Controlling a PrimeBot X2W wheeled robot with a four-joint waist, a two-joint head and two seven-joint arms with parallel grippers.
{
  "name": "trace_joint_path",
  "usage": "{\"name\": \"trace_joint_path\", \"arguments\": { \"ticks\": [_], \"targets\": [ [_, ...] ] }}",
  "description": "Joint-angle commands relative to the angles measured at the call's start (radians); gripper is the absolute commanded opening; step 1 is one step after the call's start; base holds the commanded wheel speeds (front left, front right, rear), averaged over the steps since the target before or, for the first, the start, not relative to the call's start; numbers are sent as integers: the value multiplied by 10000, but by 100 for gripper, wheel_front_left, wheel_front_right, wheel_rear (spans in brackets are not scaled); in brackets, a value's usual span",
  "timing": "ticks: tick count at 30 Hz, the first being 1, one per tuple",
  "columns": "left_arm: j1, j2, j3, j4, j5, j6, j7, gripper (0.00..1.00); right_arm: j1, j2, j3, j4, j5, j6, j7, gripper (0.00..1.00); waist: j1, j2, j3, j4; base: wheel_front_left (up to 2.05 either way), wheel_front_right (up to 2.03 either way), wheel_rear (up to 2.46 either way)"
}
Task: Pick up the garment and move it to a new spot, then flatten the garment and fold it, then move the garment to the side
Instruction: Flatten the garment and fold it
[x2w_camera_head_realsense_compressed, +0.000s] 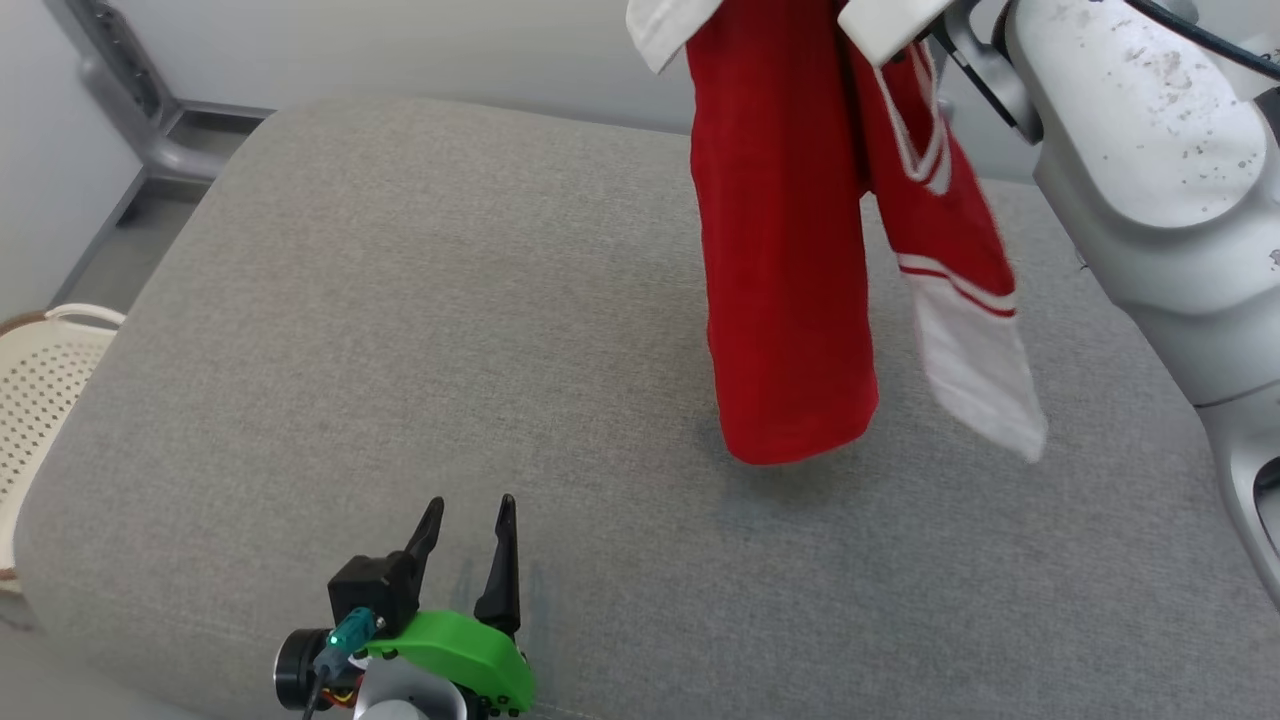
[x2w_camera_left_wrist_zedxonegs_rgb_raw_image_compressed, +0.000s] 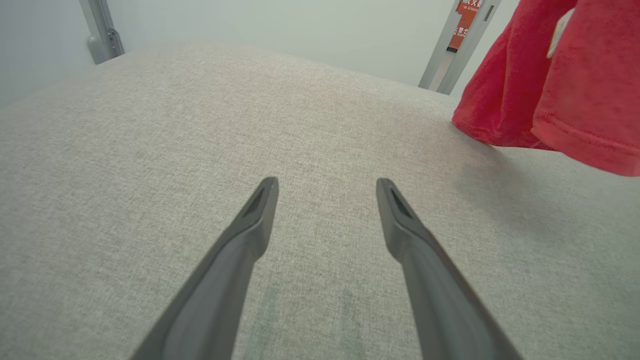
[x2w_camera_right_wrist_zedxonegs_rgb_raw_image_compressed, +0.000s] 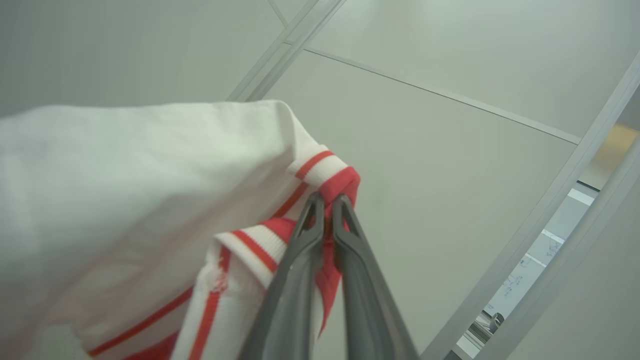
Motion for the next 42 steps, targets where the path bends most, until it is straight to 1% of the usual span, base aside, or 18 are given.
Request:
{"name": "trace_joint_path", "arguments": {
  "ticks": [1, 3, 6, 11, 14, 17, 19, 22, 24, 27, 28, 29, 30, 33, 35, 37, 42],
  "targets": [
    [152, 42, -16, -10, -176, 66, 3, 100, -167, -48, 11, 147, 72, -20, -20, 0, 0, 0, -39, 689, 0, 0, 0],
    [201, 40, -66, -48, -153, 104, 3, 100, -225, -128, 33, 237, 90, -20, -20, 0, 0, 0, 2, 819, 0, 0, 0],
    [227, 38, -71, -46, -122, 149, 3, 100, -56, -310, -86, -106, 173, -20, -20, 0, 0, 0, 64, 863, 0, 0, 0],
    [162, 38, 59, -44, 68, 139, 3, 100, 635, -506, -106, -1123, 424, -20, -20, 0, 0, 0, 145, 467, 0, 0, 0],
    [171, 38, 122, -70, 104, 119, 3, 100, 1779, -754, -13, -1759, 755, -20, -19, 0, 0, 0, 112, 67, 0, 0, 0],
    [253, 38, 171, -73, 156, 113, 3, 100, 3218, -1096, -133, -2033, 1119, -20, -20, 0, 0, 0, 57, -358, 0, 0, 0],
    [300, 38, 197, -32, 225, 77, 5, 100, 4291, -1360, -462, -1986, 1300, -20, -20, 0, 0, 0, 58, -631, 0, 0, 0],
    [223, 38, 220, -10, 349, 20, 3, 100, 5891, -1705, -1241, -1573, 1477, -20, -22, 0, 0, 0, 161, -988, 0, 0, 0],
    [127, 41, 217, 31, 449, -33, 3, 100, 6666, -1851, -1774, -1204, 1398, -20, -22, 0, 0, 0, 251, -1156, 0, 0, 0],
    [-17, 40, 219, 49, 565, -56, 3, 100, 7296, -1999, -2684, -498, 1203, -20, -22, 0, 0, 0, 395, -1327, 0, 0, 0],
    [-59, 40, 207, 68, 586, -69, 5, 100, 7516, -1984, -3051, 33, 1143, -20, -19, 36, 0, 0, 436, -1360, 0, 0, 0],
    [-84, 43, 200, 85, 622, -78, 3, 100, 7597, -1921, -3288, 404, 1070, -20, -15, 75, 0, 0, 472, -1383, 0, 0, 0],
    [-133, 40, 193, 83, 629, -109, 3, 100, 7527, -1816, -3628, 737, 1010, -20, -17, 100, 0, 0, 515, -1393, 0, 0, 0],
    [-216, 43, 238, 82, 662, -111, 3, 100, 7305, -1644, -4546, 1308, 555, -20, -18, 100, 0, 0, 656, -1437, 0, 0, 0],
    [-238, 41, 256, 88, 697, -101, 3, 100, 7308, -1415, -4969, 1409, 274, -18, -18, 100, 0, 0, 731, -1473, 0, 0, 0],
    [-269, 41, 293, 79, 702, -93, 3, 100, 7351, -1063, -5308, 1241, -103, -18, -19, 100, 0, 0, 809, -1516, 0, 0, 0],
    [-397, 39, 381, 40, 678, -48, 3, 100, 7793, -211, -5416, 592, -515, -20, -20, 100, 0, 0, 972, -1673, 0, 0, 0]
  ]
}}
